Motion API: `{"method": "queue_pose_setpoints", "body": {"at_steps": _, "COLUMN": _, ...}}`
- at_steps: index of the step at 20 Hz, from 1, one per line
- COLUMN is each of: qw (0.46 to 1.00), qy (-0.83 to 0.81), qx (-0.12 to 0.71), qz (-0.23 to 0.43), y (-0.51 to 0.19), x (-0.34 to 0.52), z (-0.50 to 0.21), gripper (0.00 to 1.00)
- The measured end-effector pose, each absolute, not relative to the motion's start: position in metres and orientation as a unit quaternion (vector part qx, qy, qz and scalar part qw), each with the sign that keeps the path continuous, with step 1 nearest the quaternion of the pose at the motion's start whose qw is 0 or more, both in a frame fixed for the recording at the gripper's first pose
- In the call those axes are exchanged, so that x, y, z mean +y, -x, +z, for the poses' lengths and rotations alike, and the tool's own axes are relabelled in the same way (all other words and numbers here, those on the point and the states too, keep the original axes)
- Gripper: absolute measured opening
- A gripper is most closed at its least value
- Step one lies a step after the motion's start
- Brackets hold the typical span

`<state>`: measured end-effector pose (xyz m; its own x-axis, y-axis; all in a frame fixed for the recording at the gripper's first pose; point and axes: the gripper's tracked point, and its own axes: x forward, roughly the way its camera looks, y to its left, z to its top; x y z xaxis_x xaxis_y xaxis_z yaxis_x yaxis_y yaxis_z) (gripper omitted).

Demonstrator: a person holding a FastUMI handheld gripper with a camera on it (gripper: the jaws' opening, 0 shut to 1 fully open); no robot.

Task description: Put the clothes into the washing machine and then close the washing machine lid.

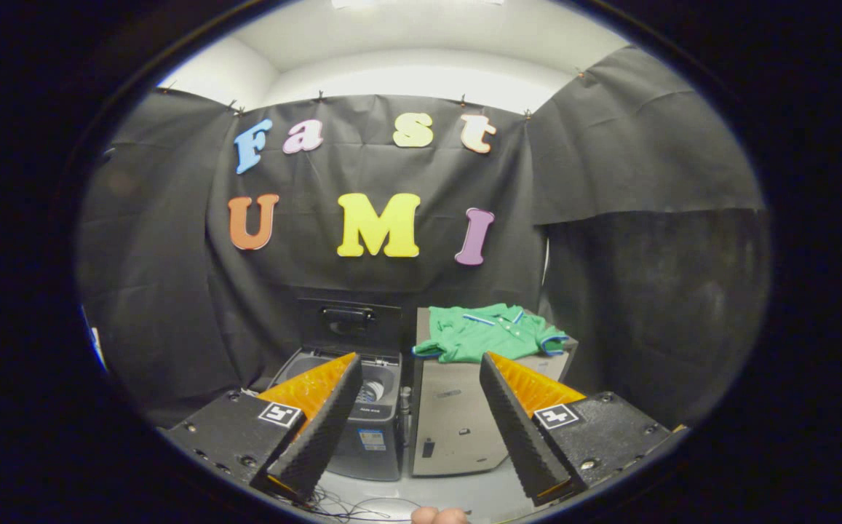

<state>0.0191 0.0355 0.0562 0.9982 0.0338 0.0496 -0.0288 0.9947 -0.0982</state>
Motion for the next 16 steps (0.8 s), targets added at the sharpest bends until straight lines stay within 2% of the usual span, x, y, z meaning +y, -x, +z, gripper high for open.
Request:
{"method": "queue_pose_setpoints", "body": {"at_steps": 8, "qw": 0.998, "qy": 0.049, "qx": -0.034, "qz": 0.000, "y": -0.105, "x": -0.002, "z": 0.113, "gripper": 1.00}}
{"method": "queue_pose_setpoints", "body": {"at_steps": 16, "qw": 0.998, "qy": 0.062, "qx": -0.010, "qz": -0.009, "y": -0.259, "x": -0.051, "z": 0.152, "gripper": 1.00}}
